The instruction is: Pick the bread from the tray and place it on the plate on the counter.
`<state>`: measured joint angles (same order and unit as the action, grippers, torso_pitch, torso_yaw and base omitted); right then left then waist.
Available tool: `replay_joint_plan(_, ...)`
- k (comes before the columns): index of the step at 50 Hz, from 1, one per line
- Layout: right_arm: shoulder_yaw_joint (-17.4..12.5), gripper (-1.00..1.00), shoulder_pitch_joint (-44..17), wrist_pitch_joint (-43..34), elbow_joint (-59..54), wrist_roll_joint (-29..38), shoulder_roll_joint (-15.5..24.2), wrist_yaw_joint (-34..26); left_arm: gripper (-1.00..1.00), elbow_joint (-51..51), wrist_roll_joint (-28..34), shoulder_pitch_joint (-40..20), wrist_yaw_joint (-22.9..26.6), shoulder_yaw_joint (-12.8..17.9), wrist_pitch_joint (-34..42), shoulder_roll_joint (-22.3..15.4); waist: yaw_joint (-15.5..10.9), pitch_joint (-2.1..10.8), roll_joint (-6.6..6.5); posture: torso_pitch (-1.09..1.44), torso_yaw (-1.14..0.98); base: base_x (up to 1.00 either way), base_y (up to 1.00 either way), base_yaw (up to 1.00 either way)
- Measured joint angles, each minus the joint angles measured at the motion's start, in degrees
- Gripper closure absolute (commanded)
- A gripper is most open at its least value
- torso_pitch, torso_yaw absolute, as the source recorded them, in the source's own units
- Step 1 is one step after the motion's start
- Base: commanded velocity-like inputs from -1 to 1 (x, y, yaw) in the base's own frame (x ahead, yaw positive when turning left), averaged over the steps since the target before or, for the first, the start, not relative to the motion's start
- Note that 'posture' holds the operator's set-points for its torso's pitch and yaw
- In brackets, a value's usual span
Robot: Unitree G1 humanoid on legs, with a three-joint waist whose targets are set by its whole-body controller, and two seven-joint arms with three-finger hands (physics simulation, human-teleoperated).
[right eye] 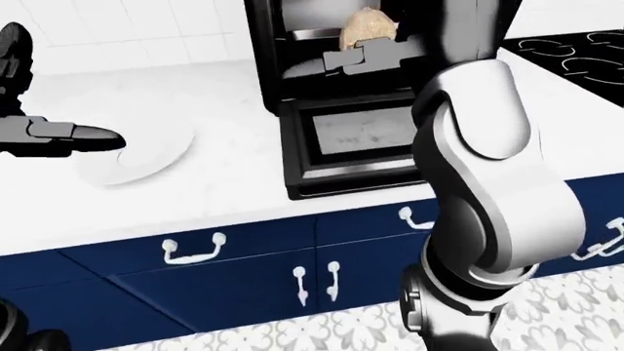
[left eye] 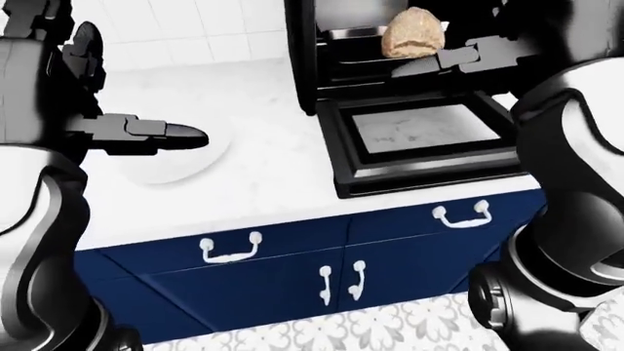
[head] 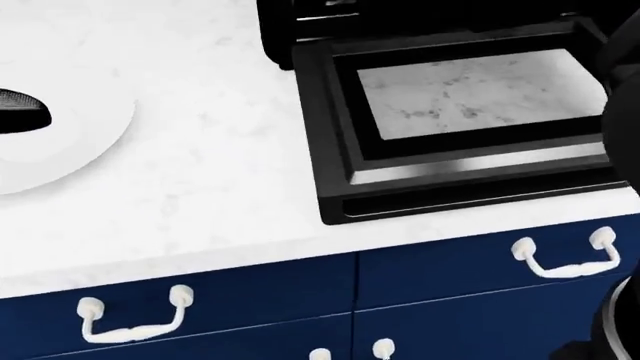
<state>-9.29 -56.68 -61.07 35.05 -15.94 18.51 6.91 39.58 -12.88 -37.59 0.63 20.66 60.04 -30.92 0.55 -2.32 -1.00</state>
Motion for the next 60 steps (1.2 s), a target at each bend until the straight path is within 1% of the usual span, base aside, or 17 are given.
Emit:
replay_joint_plan(2,-0.4,-1.00,-0.2,0.2,0.1,0.2,0.1,0.1,-1.00,0.8,-0.1,-0.6,0.0,0.0,0.1,-0.1,-0.2,0.74,0.15,0.00,0.00,0.00,0.25,0.00)
replay_joint_plan(3,-0.4,-1.00,-0.5,0.3,0.2,0.2,0.1,0.1,-1.00,1.1,0.0,-0.8,-0.1,0.0,-0.1,-0.1,-0.3,0.90,-0.22,0.00,0.00,0.00,0.25,0.00)
replay_joint_plan(6,-0.2,-1.00,-1.2,1.1,0.8,-0.1,0.1,-0.1,-1.00,1.7,0.3,-0.9,-0.4,0.6,-0.4,-0.2,-0.3,0.48,-2.76,0.00,0.00,0.01,0.25,0.00)
replay_joint_plan(7,0.0,-1.00,-0.8,1.3,0.9,-0.3,-0.3,-0.2,-1.00,1.7,0.5,-0.5,-0.5,0.8,-0.3,-0.2,-0.6,0.09,-2.27,0.00,0.00,0.02,0.25,0.00)
replay_joint_plan(9,0.9,-1.00,-0.1,1.0,0.6,-0.9,-0.6,-0.4,-1.00,0.9,0.9,0.0,-0.7,0.8,0.5,0.0,-0.9,-0.68,-2.76,0.00,0.00,0.01,0.25,0.00)
replay_joint_plan(10,1.0,-1.00,0.0,0.7,0.4,-1.2,-0.6,-0.5,-1.00,0.6,1.1,-0.1,-0.7,0.7,0.9,-0.1,-0.9,-0.61,-2.94,0.00,0.00,0.00,0.02,0.00)
replay_joint_plan(14,-0.6,-1.00,0.3,0.8,0.7,-1.5,-0.3,0.3,-1.00,1.6,1.2,-1.1,-0.3,0.0,0.8,-0.1,-0.2,-1.93,-1.85,0.00,0.00,0.00,0.00,0.00)
replay_joint_plan(17,-0.4,-1.00,-0.2,1.4,0.2,-1.7,-0.2,1.0,-1.00,1.3,1.3,-1.7,0.0,0.0,1.0,-0.2,0.0,-2.60,-0.93,0.00,0.00,0.00,0.00,0.00)
replay_joint_plan(22,0.9,-1.00,-0.4,1.7,0.0,-2.4,-0.4,0.8,-1.00,0.8,1.8,-1.1,0.1,0.1,1.0,0.1,-0.9,-2.90,0.72,0.00,0.00,0.00,0.00,0.00)
replay_joint_plan(25,0.7,-1.00,-0.4,1.3,0.3,-2.6,-0.4,0.8,-1.00,0.9,2.0,-1.0,0.3,0.2,0.9,0.1,-1.6,-2.35,2.87,0.00,0.00,0.00,0.00,0.00)
replay_joint_plan(27,0.2,-1.00,0.1,1.2,0.7,-2.7,-0.3,1.0,-1.00,1.1,2.0,-0.5,0.4,0.0,0.9,0.5,-1.5,-2.64,2.04,0.00,0.00,0.00,0.00,0.00)
replay_joint_plan(31,-0.6,-1.00,-0.1,0.7,0.5,-2.8,0.1,1.6,-1.00,0.9,1.9,-0.8,0.8,-0.6,0.9,0.4,-1.3,-1.78,0.75,0.00,0.00,0.00,0.00,0.00)
replay_joint_plan(36,-0.6,-1.00,-0.5,1.3,1.1,-2.9,0.7,2.0,-1.00,1.2,2.4,-0.9,0.9,-0.5,0.0,0.6,-0.9,-1.41,0.10,0.00,0.00,0.00,0.00,0.00)
replay_joint_plan(47,-0.1,-1.00,-0.3,1.7,0.8,-1.9,1.7,1.3,-1.00,1.1,3.0,-0.4,1.4,-0.4,0.1,0.7,-0.5,-1.70,0.34,0.00,0.00,0.00,0.00,0.01)
replay_joint_plan(53,-0.2,-1.00,-0.6,2.2,0.4,-0.7,1.4,0.8,-1.00,0.6,3.3,-1.5,1.5,-1.1,0.4,0.6,-0.8,-0.73,0.04,0.00,0.00,0.00,0.00,0.21)
replay_joint_plan(56,-0.4,-1.00,-0.8,2.6,1.1,-1.0,1.3,0.5,-1.00,0.9,3.9,-2.0,1.4,-0.9,0.0,0.4,-1.2,-0.62,0.49,0.00,0.00,0.00,0.00,0.23)
replay_joint_plan(60,-0.5,-1.00,-0.6,2.5,1.8,-1.4,1.5,0.4,-1.00,1.0,4.4,-1.7,1.5,-0.6,-0.1,0.5,-1.3,-1.05,1.62,0.00,0.00,0.00,0.00,0.22)
